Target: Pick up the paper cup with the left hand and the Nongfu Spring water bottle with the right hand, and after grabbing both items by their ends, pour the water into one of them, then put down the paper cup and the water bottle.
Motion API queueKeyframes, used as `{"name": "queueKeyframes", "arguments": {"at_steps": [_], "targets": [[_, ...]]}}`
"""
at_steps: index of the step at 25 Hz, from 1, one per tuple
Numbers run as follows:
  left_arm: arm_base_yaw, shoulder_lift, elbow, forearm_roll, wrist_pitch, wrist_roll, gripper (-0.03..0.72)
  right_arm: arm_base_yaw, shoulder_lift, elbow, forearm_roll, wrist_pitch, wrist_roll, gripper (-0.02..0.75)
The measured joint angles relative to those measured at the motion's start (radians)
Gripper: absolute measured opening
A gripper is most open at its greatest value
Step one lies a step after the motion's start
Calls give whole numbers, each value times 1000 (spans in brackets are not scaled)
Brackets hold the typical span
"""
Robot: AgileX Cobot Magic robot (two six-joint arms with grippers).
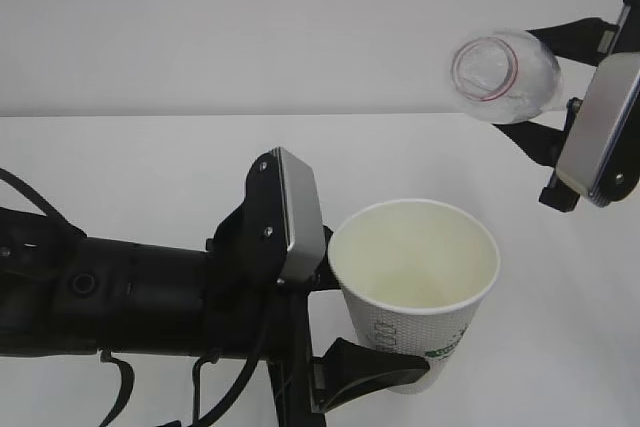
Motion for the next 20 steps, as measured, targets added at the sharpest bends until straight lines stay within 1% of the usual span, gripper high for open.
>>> {"name": "queueKeyframes", "arguments": {"at_steps": [7, 11, 15, 20], "targets": [[0, -21, -7, 35, 25, -49, 538, 0, 0, -28, -10, 2, -40, 440], [0, -48, -37, 53, 79, -66, 538, 0, 0, -28, -30, 2, -63, 440], [0, -55, -75, 72, 92, -100, 538, 0, 0, -34, -42, 4, -77, 440], [0, -55, -77, 94, 98, -115, 538, 0, 0, -68, -52, 7, -81, 440]]}}
